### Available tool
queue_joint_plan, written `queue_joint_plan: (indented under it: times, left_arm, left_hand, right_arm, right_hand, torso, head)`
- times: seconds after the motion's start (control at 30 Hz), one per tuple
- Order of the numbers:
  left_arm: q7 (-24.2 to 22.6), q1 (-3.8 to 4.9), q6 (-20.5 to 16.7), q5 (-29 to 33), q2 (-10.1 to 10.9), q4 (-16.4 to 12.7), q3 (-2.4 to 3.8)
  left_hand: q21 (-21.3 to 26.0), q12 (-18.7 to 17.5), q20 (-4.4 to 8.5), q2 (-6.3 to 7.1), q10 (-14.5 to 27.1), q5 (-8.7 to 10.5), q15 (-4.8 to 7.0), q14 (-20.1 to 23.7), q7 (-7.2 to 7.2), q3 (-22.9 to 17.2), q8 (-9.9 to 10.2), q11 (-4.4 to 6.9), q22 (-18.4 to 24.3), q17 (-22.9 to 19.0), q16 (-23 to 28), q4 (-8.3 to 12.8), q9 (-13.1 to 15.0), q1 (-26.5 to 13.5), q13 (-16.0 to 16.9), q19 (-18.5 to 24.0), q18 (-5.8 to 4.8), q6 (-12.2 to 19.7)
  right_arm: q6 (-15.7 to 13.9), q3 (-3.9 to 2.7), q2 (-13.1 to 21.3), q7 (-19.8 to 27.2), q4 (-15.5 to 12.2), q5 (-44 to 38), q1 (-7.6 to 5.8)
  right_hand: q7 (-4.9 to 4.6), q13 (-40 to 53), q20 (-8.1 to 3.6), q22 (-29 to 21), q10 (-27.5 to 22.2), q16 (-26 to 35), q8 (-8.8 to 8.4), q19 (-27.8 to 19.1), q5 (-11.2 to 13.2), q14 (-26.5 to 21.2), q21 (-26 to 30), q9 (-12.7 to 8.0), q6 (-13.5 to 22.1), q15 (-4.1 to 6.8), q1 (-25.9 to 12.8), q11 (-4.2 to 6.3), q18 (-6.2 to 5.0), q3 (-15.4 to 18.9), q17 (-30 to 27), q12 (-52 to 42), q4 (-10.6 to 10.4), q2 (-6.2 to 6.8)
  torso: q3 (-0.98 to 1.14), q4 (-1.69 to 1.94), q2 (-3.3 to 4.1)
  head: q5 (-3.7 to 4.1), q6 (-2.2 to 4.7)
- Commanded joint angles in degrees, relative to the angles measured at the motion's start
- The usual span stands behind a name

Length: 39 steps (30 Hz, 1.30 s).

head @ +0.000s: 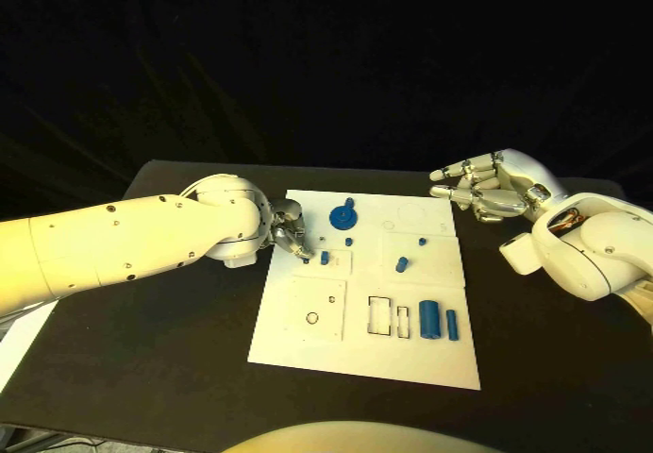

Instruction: Assemble the parts on the task board

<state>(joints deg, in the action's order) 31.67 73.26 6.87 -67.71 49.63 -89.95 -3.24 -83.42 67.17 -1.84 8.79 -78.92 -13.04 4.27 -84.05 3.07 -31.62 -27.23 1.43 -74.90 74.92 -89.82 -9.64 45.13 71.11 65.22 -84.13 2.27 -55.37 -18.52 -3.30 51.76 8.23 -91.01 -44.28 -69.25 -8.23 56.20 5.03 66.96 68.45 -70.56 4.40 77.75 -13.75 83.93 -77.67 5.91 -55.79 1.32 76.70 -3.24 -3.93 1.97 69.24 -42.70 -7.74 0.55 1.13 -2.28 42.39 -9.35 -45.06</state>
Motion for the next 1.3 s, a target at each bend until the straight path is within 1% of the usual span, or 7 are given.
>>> queue_joint_plan:
  times: [0.03, 0.13, 0.5, 0.73, 0.9, 1.03, 1.3]
  left_arm:
    - [0.09, -0.14, 2.41, -0.84, 0.08, -0.07, -0.06]
    - [0.23, -0.14, 2.67, -0.84, 0.1, -0.16, -0.06]
    - [0.6, -0.15, 3.23, -0.85, 0.02, -0.44, -0.06]
    - [0.98, -0.15, 3.32, -0.85, -0.03, -0.51, -0.06]
    - [1.55, -0.15, 3.56, -0.23, -0.13, -0.46, -0.06]
    - [1.67, -0.15, 4.01, 0.0, -0.17, -0.44, -0.06]
    - [1.62, -0.15, 4.37, 0.35, -0.11, -0.4, -0.04]
  left_hand:
    - [-0.11, 0.18, 0.27, -0.22, -0.3, -0.46, 0.15, -5.95, -0.41, -7.64, -0.25, 0.06, -7.72, 15.08, -0.18, 7.23, 0.13, 0.05, 0.02, -2.05, -0.27, -0.03]
    - [-0.1, 0.2, 0.28, -0.2, -0.31, -0.47, 0.15, -5.95, -0.41, -7.67, -0.27, 0.06, -7.72, 15.08, -0.18, 7.24, 0.14, 0.03, 0.04, -2.05, -0.27, -0.04]
    - [-0.08, 0.27, 0.28, -0.16, -0.35, -0.52, 0.16, -5.95, -0.42, -7.76, -0.32, 0.06, -7.7, 15.08, -0.18, 7.27, 0.16, -0.03, 0.12, -2.04, -0.26, -0.05]
    - [-0.06, 0.32, 0.28, -0.11, -0.39, -0.59, 0.16, -5.95, -0.43, -7.9, -0.4, 0.07, -7.68, 15.08, -0.18, 7.31, 0.2, -0.12, 0.17, -2.03, -0.26, -0.08]
    - [0.03, 0.18, 0.28, -0.11, -0.37, -0.66, 0.16, -5.95, -0.44, -8.15, -0.57, 0.07, -7.6, 15.08, -0.18, 7.19, 0.26, -0.54, -0.01, -1.98, -0.24, -0.14]
    - [-0.03, 0.27, 0.27, 0.14, -0.49, -0.69, 0.19, -5.95, -0.59, -8.28, -0.87, 0.15, -7.69, 15.08, -0.18, 7.09, 0.36, -1.21, 0.04, -2.03, -0.26, -0.36]
    - [-0.15, 0.6, 0.3, 0.65, -0.81, -0.94, 0.33, -5.95, -0.95, -8.35, -1.38, 0.39, -7.87, 15.08, -0.18, 7.06, 0.48, -2.18, 0.31, -2.12, -0.3, -0.91]
  right_arm:
    - [0.63, -0.01, -0.02, 0.06, -0.02, -0.46, 0.06]
    - [0.65, -0.01, -0.02, 0.06, -0.01, -0.46, 0.08]
    - [0.71, -0.01, -0.01, 0.09, -0.05, -0.46, 0.11]
    - [0.71, -0.01, 0.06, 0.07, -0.11, -0.5, 0.11]
    - [0.7, -0.01, 0.11, 0.04, -0.16, -0.55, 0.12]
    - [0.72, -0.01, 0.11, 0.04, -0.13, -0.57, 0.12]
    - [0.72, -0.01, 0.12, 0.04, -0.12, -0.58, 0.12]
  right_hand:
    - [0.02, 0.02, -0.11, -0.02, 0.4, 0.36, 0.21, -0.24, -0.34, 1.68, 0.24, 0.08, -0.02, -0.06, 0.03, 0.11, -0.91, 0.37, 0.07, -0.38, -0.11, -0.15]
    - [0.02, 0.02, -0.11, -0.02, 0.4, 0.36, 0.21, -0.24, -0.34, 1.68, 0.24, 0.08, -0.02, -0.06, 0.03, 0.11, -0.91, 0.37, 0.07, -0.38, -0.11, -0.15]
    - [0.02, 0.02, -0.11, -0.02, 0.4, 0.36, 0.21, -0.24, -0.34, 1.68, 0.24, 0.08, -0.02, -0.06, 0.03, 0.11, -0.91, 0.37, 0.07, -0.38, -0.11, -0.15]
    - [0.02, 0.02, -0.11, -0.02, 0.4, 0.36, 0.21, -0.24, -0.34, 1.68, 0.24, 0.08, -0.02, -0.06, 0.03, 0.11, -0.91, 0.37, 0.07, -0.38, -0.11, -0.15]
    - [0.02, 0.02, -0.11, -0.02, 0.4, 0.36, 0.21, -0.24, -0.34, 1.68, 0.24, 0.08, -0.02, -0.06, 0.03, 0.11, -0.91, 0.37, 0.07, -0.38, -0.11, -0.15]
    - [0.02, 0.02, -0.11, -0.02, 0.4, 0.36, 0.21, -0.24, -0.34, 1.68, 0.24, 0.08, -0.02, -0.06, 0.03, 0.11, -0.91, 0.37, 0.07, -0.38, -0.11, -0.15]
    - [0.02, 0.02, -0.11, -0.02, 0.4, 0.36, 0.21, -0.24, -0.34, 1.68, 0.24, 0.08, -0.02, -0.06, 0.03, 0.11, -0.91, 0.37, 0.07, -0.38, -0.11, -0.15]
  torso:
    - [-0.01, -0.02, -0.04]
    - [0.01, 0.01, -0.02]
    - [0.05, -0.07, -0.01]
    - [0.06, -0.05, -0.01]
    - [0.06, -0.1, 0.01]
    - [0.04, -0.11, -0.03]
    - [0.06, -0.1, -0.02]
  head:
    - [0.0, 0.04]
    - [-0.01, -0.04]
    - [-0.16, -0.3]
    - [-0.16, -0.37]
    - [-0.15, -0.43]
    - [-0.11, -0.55]
    - [-0.03, -0.54]
